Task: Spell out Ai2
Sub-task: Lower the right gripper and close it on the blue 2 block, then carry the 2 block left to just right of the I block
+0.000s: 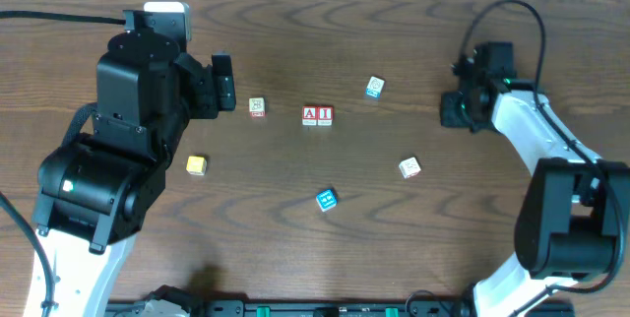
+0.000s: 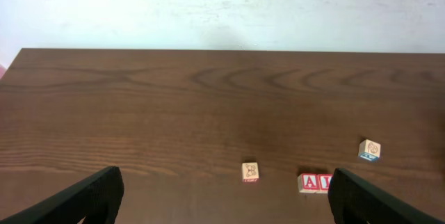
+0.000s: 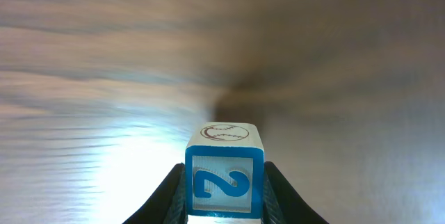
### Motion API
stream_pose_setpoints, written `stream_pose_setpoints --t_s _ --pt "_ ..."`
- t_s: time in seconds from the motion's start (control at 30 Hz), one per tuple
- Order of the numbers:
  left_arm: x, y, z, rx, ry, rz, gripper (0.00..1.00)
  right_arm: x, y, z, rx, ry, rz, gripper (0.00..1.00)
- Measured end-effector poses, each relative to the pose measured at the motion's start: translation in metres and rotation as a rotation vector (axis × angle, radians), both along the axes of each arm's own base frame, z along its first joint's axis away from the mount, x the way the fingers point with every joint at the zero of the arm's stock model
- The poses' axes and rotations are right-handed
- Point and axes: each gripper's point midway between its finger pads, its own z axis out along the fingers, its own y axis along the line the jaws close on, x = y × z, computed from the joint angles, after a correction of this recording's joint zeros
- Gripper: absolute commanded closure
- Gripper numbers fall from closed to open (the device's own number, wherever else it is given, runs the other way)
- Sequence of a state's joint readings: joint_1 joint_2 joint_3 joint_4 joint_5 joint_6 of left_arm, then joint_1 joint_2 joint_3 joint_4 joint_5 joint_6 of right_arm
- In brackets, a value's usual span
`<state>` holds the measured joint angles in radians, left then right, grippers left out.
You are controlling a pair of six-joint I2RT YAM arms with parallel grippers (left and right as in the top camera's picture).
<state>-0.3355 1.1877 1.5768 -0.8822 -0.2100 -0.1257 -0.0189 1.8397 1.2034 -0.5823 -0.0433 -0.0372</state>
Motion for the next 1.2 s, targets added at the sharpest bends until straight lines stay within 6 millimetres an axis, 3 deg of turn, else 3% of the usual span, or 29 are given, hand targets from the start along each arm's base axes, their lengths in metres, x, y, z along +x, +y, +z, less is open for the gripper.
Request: stream_pose_setpoints --t_s 0.2,0.33,0.47,0.67,0.9,1.2 --pt "0.0 0.0 0.0 0.019 -0.001 -0.011 0.05 0.033 0.07 0.058 -0.058 -0.131 0.418 0.99" --pt "0.0 0.0 0.0 0.034 -0.001 -0.021 0.05 0.028 0.122 0.076 -0.089 -0.178 0.719 0.99" --pt "0.0 0.0 0.0 0.044 -0.001 -0.028 0.05 0.01 0.16 0.075 -0.079 -0.18 0.919 0.99" --pt "0.0 0.0 0.0 0.061 -0.002 -0.037 0.04 -0.006 0.181 0.063 -0.03 -0.149 1.036 0.99" --pt "0.0 0.003 0.0 0.091 -0.003 -0.036 0.05 -0.024 0.19 0.022 0.01 -0.023 1.113 0.99" --pt "0.001 0.011 0.002 0.121 -0.009 0.004 0.04 -0.024 0.208 0.023 -0.008 -0.074 1.209 0.99"
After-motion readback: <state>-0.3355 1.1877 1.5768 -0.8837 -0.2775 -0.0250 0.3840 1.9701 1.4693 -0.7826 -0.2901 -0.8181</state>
